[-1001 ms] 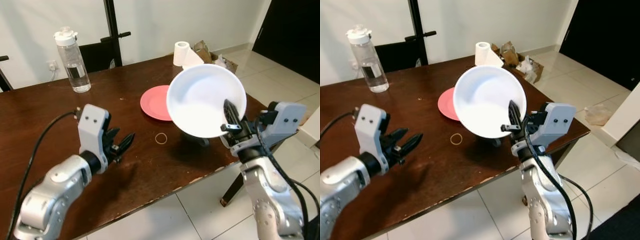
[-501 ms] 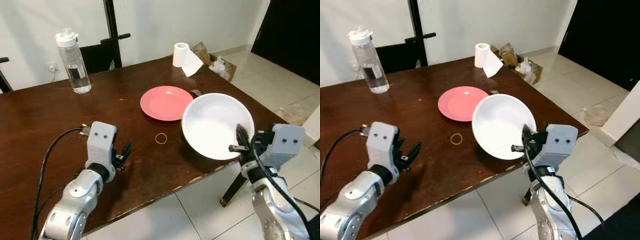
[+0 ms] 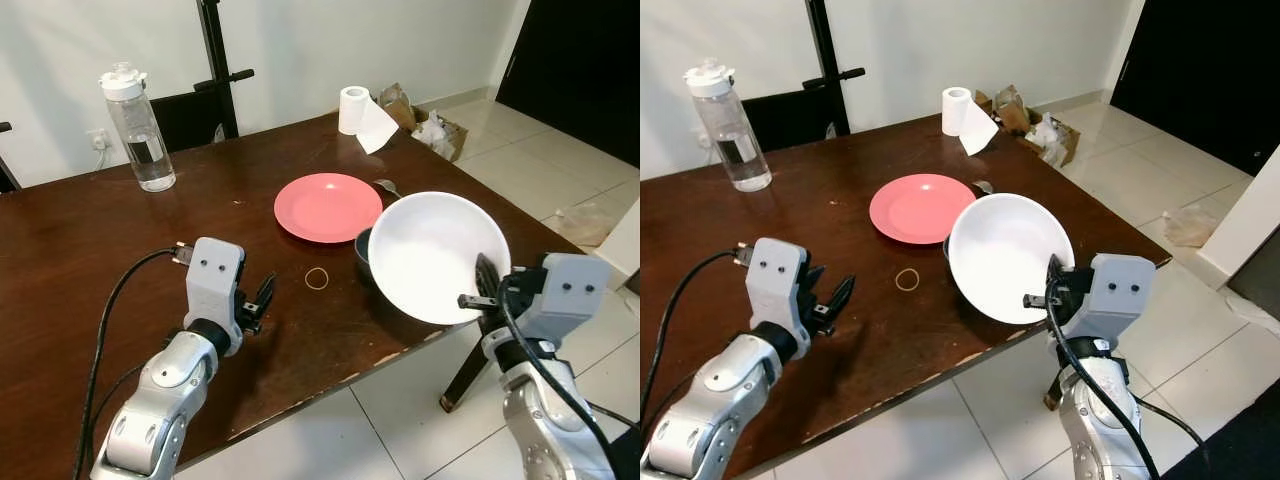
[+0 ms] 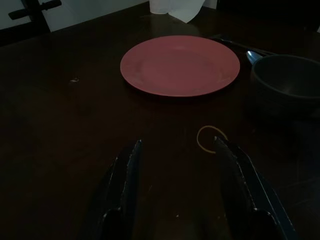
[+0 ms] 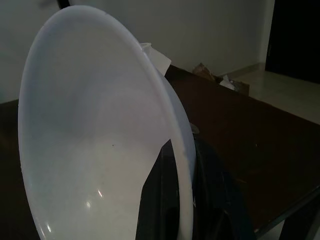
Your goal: Setting the table
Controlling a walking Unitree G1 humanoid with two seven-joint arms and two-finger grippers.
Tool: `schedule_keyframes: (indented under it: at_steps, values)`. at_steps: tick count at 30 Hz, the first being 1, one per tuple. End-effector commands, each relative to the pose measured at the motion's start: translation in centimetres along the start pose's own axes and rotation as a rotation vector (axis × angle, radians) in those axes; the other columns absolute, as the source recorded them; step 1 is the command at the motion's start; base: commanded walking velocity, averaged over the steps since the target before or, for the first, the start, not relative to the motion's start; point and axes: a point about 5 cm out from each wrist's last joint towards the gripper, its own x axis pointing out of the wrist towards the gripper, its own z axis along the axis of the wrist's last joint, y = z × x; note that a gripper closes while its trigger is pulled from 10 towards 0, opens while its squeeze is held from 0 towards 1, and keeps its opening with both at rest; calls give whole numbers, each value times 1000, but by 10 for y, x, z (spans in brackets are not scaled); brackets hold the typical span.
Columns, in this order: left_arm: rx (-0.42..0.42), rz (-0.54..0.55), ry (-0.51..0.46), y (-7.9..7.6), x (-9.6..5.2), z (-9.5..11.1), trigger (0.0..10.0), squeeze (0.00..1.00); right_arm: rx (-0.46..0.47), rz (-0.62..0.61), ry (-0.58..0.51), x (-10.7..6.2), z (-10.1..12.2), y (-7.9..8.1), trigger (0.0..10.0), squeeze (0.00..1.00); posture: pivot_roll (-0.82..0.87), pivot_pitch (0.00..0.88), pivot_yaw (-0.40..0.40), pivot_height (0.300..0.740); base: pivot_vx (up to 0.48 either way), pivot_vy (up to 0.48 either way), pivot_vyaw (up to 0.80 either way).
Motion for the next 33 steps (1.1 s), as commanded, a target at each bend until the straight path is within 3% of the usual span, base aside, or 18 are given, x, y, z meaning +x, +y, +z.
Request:
schedule_keyframes:
  at_steps: [1, 16, 33]
  values:
    - [7, 7, 27, 1, -1, -8, 10000, 0, 17, -5, -3, 0, -1, 1, 10000, 0, -22, 107, 122, 740, 0, 0, 0]
    - [-7, 13, 16, 0, 1, -10, 10000, 0, 16, 1, 2, 2, -3, 0, 10000, 0, -28, 90, 117, 740, 0, 0, 0]
    - [-8, 14, 13, 1, 0, -11, 10000, 0, 15, 6, 8, 3, -4, 1, 10000, 0, -26, 92, 117, 740, -331, 0, 0]
